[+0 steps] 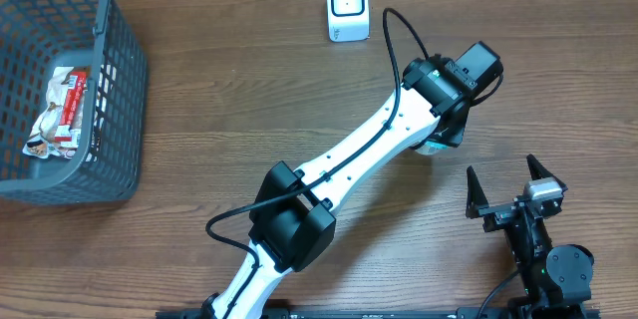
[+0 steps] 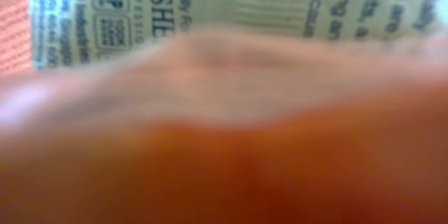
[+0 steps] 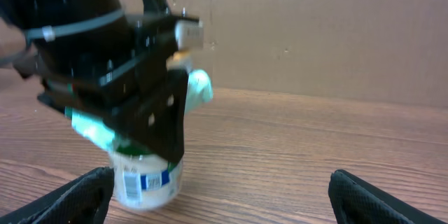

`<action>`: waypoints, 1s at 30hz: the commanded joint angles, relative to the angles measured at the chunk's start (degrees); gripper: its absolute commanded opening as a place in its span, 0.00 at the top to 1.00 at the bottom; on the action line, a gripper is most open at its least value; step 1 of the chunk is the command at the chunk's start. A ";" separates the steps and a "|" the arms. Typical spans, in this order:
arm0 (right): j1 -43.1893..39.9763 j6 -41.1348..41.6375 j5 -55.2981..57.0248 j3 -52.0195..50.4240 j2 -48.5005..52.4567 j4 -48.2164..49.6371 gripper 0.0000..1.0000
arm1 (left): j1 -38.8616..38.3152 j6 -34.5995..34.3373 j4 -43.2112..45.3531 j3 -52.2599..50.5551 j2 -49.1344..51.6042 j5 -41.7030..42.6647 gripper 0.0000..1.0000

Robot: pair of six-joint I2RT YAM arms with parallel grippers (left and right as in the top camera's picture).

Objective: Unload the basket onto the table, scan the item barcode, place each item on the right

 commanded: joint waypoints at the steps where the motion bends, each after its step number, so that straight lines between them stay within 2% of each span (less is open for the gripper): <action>1: 0.00 -0.07 0.35 -0.59 -0.57 0.15 0.00 | 0.00 -1.55 1.75 -2.73 -1.14 -0.31 0.53; 8: 0.00 -0.07 0.35 -0.59 -0.57 0.15 0.00 | -0.35 -1.55 6.80 -9.40 -1.14 0.57 0.54; 17: 0.00 -0.07 0.35 -0.59 -0.57 0.15 0.00 | -0.35 -1.53 10.38 -14.67 -1.14 3.72 0.48; 20: 0.00 -0.09 0.35 -0.59 -0.57 0.15 0.00 | -0.35 -1.49 9.97 -15.02 -1.14 5.44 0.36; 23: 0.00 -0.07 0.33 -0.59 -0.57 0.15 0.00 | -0.35 -1.27 10.01 -14.97 -1.16 7.61 0.10; 25: 0.00 -0.07 0.35 -0.59 -0.57 0.15 0.00 | -0.35 -0.74 9.99 -14.97 -1.16 7.56 0.00; 30: 0.00 -0.09 0.35 -0.59 -0.57 0.15 0.00 | -0.37 -0.39 9.49 -14.97 -1.81 7.23 0.01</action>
